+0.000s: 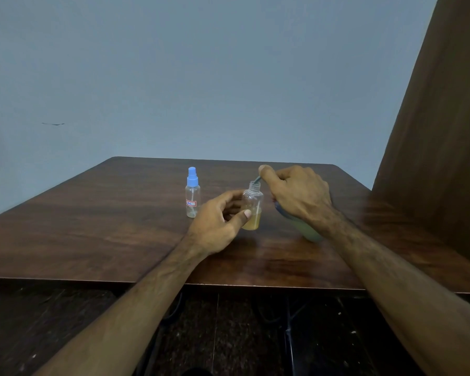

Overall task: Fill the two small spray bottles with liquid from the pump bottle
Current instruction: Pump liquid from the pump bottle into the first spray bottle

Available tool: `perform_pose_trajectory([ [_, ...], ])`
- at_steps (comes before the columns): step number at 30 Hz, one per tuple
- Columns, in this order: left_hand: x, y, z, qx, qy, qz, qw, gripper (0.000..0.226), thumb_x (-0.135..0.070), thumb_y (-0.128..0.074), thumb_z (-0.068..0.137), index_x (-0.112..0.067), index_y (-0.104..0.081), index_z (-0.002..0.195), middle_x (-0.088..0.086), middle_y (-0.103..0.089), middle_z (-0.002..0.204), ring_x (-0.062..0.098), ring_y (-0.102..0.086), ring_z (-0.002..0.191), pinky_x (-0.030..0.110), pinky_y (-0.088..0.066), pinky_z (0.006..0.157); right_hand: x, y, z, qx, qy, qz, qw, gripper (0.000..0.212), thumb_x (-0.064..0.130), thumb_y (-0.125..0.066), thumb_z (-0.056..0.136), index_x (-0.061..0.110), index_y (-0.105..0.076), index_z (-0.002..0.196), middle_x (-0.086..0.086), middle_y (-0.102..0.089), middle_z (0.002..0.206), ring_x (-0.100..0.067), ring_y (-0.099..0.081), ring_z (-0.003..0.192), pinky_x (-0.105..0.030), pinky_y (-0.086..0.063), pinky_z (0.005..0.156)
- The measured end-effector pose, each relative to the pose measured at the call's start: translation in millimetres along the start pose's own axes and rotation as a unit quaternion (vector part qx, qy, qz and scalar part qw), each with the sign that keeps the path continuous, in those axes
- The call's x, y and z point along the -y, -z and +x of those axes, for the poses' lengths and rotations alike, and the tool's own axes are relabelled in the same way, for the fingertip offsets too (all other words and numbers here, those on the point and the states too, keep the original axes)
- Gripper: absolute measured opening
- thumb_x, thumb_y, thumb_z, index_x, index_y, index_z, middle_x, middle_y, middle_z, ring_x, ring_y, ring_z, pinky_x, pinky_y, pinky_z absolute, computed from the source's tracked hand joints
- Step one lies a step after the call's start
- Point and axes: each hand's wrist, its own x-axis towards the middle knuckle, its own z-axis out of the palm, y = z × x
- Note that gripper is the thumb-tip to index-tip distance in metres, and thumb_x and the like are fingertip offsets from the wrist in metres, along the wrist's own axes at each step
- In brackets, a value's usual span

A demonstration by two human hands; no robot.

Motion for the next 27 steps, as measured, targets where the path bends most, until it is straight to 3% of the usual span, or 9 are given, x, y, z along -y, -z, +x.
perform_pose_trajectory([
  [4, 2, -1, 1, 0.003, 0.0, 0.006, 1.0, 0.037, -0.013, -0.069, 0.094, -0.019, -0.062, 0.129, -0.006, -0.073, 0.114, 0.002, -0.068, 0.109, 0.018, -0.052, 0.094, 0, 3, 1, -0.017, -0.002, 0.006, 1.0, 0.063, 0.056, -0.035, 0.093, 0.012, -0.067, 0.06, -0.002, -0.069, 0.06, -0.022, -0.064, 0.063, -0.032, -0.047, 0.065],
  [10, -1, 0, -1, 0.01, 0.002, 0.01, 1.0, 0.04, -0.013, -0.069, 0.094, -0.017, -0.06, 0.133, -0.009, -0.072, 0.115, -0.001, -0.067, 0.109, 0.014, -0.051, 0.093, 0, 5, 3, -0.005, -0.004, 0.004, 1.0, 0.076, 0.072, -0.031, 0.092, 0.015, -0.067, 0.057, 0.002, -0.069, 0.059, -0.018, -0.064, 0.062, -0.032, -0.047, 0.065],
  [14, -3, 0, -2, 0.007, 0.003, 0.001, 1.0, 0.035, -0.01, -0.069, 0.094, -0.024, -0.061, 0.125, -0.012, -0.072, 0.11, -0.006, -0.067, 0.103, 0.013, -0.051, 0.091, 1, 7, 4, -0.009, 0.003, -0.013, 1.0, 0.071, 0.064, -0.034, 0.094, 0.011, -0.071, 0.067, -0.003, -0.072, 0.064, -0.021, -0.065, 0.065, -0.029, -0.044, 0.063],
  [19, -3, 0, -2, 0.002, 0.001, -0.009, 1.0, 0.038, -0.009, -0.068, 0.094, -0.017, -0.061, 0.13, -0.007, -0.073, 0.113, -0.002, -0.067, 0.107, 0.014, -0.051, 0.092, 1, 11, 3, -0.011, 0.002, -0.008, 1.0, 0.068, 0.062, -0.035, 0.092, 0.01, -0.07, 0.067, -0.004, -0.071, 0.063, -0.023, -0.065, 0.065, -0.032, -0.048, 0.067],
  [27, -3, 0, -3, 0.002, -0.001, -0.007, 1.0, 0.036, -0.011, -0.069, 0.094, -0.026, -0.06, 0.125, -0.01, -0.072, 0.113, -0.003, -0.067, 0.107, 0.013, -0.051, 0.091, 1, 7, 2, -0.009, 0.018, -0.016, 1.0, 0.07, 0.062, -0.032, 0.09, 0.01, -0.07, 0.064, -0.005, -0.071, 0.062, -0.023, -0.065, 0.062, -0.03, -0.048, 0.066],
])
